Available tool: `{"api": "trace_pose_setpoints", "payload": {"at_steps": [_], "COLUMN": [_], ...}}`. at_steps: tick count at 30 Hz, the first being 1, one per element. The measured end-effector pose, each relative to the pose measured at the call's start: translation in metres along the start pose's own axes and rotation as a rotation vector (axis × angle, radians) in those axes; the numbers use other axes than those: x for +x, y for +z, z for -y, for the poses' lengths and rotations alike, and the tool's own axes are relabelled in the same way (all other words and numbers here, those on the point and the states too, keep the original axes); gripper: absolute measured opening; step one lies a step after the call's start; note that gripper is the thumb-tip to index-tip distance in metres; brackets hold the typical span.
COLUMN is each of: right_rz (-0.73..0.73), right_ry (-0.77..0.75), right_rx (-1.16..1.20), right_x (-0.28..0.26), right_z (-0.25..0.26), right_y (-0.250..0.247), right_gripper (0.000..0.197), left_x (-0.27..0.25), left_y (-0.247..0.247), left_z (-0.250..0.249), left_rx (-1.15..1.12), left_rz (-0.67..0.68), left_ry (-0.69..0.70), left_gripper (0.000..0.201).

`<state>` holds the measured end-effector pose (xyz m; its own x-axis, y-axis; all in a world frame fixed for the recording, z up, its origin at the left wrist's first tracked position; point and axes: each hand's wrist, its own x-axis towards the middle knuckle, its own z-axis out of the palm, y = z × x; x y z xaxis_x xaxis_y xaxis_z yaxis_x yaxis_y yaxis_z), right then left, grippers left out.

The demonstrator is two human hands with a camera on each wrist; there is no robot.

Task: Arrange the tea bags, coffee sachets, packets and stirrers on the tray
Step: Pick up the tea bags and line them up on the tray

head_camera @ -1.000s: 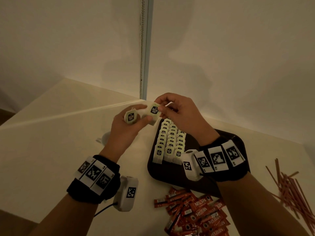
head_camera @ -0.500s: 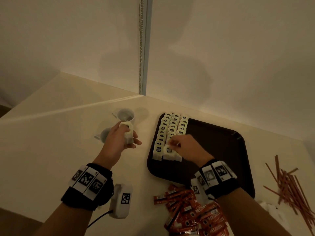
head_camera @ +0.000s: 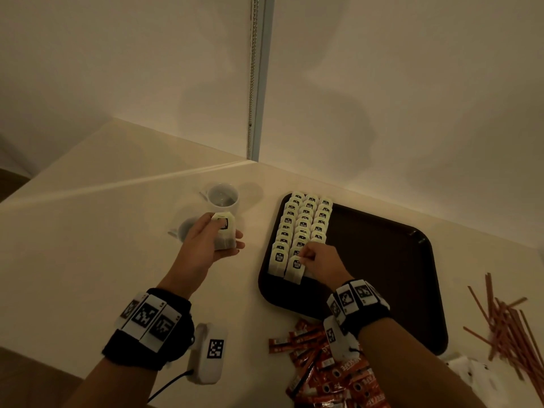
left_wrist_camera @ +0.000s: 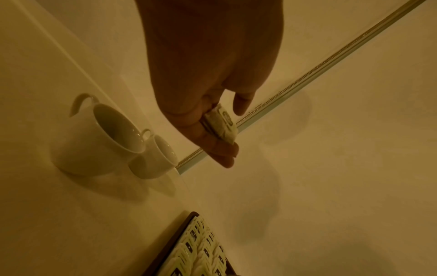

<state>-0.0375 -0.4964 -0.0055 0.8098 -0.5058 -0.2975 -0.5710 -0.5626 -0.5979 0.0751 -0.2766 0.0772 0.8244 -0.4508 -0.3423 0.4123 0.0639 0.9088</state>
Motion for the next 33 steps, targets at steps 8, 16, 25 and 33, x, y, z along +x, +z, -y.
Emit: {"api": "trace_pose_setpoints", "payload": {"at_steps": [8,16,25,33], "right_rz": [-0.03,0.01,-0.15,-0.18], "right_ry": [0.011,-0.49,-0.682,-0.667], "right_rx": [-0.02,0.316,0.398,0.517], "right_x": [0.007,-0.023,-0.04,-0.053], "right_z": [0.002,0.114,0.135,0.129], "right_y": [0.001,-0.044,-0.08,-0.094], "right_gripper": [0.01,0.016,0.009,0.013], "left_x": [0.007,-0.003,-0.01,-0.015], "left_y": [0.006,0.022,0.036,0.045], "left_z": [0.001,-0.009,-0.034,-0.039], "left_rx": [-0.113,0.128,0.295,0.446], "left_rz": [0.024,0.294,0.193,0.192], "left_ry": [-0.178,-0.012,0.474,0.624], "left_gripper": [0.048,0.023,0.015,0.01]}}
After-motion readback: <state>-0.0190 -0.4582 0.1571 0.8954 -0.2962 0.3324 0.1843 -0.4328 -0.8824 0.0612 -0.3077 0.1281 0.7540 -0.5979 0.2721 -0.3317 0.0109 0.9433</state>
